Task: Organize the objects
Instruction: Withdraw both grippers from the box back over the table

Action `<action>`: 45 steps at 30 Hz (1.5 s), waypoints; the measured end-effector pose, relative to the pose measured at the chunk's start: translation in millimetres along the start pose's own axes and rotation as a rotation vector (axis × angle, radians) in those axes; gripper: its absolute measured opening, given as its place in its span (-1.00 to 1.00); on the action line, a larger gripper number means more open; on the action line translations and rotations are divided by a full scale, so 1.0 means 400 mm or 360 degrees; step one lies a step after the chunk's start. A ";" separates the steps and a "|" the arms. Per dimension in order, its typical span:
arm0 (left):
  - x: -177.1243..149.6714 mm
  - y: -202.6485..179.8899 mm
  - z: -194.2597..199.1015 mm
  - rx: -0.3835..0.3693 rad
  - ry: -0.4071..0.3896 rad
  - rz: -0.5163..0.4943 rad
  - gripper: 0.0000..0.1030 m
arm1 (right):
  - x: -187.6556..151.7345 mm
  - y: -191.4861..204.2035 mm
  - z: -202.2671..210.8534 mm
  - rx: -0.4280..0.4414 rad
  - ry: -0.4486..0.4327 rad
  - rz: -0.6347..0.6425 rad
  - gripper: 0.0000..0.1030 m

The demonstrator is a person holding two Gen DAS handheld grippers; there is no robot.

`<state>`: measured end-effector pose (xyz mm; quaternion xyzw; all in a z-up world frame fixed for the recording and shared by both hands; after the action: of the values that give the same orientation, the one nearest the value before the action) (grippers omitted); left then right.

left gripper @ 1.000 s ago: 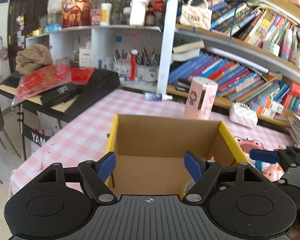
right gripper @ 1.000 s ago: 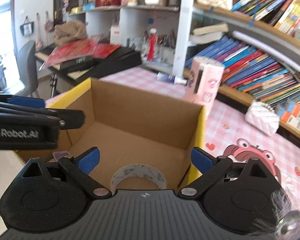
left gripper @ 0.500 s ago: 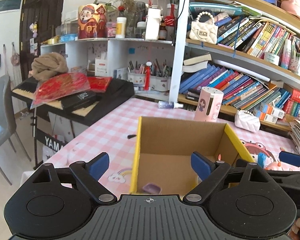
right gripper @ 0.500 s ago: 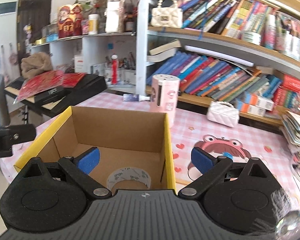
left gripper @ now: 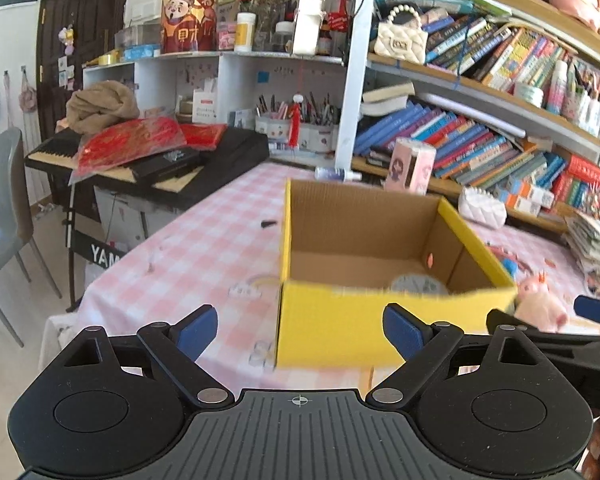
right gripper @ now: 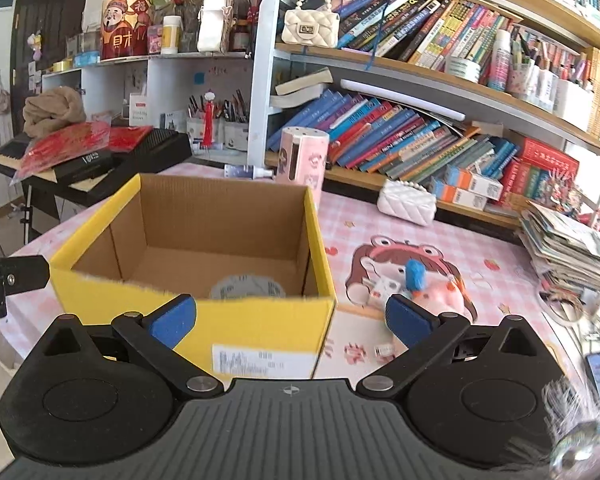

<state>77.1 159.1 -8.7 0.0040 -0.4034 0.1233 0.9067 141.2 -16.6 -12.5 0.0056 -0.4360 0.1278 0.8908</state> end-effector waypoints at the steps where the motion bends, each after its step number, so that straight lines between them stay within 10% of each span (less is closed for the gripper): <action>1: -0.017 0.003 0.007 0.0010 0.0016 -0.0004 0.78 | -0.014 0.002 0.010 -0.0006 0.0011 -0.0001 0.99; 26: -0.210 -0.039 0.104 -0.0069 0.0182 -0.0181 0.87 | -0.257 -0.014 0.190 -0.0086 0.0158 -0.0127 1.00; 45: -0.197 -0.191 0.062 -0.0269 0.0228 -0.0394 0.87 | -0.305 -0.173 0.203 -0.0329 0.0247 -0.0353 1.00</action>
<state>25.7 65.3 -42.7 -0.0315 -0.3430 -0.0237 0.9385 22.9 -120.6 -50.0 -0.0480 -0.3733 -0.0167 0.9263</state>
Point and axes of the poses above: each gripper's, at about its wrist camera, not at the fingertips, and z roughly against the way its jaws point, y to its left, x to its top, the point moved 6 cm from there along -z, roughly the way its jaws point, and after that the axes turned 9 degrees about y, right-handed, at the moved point
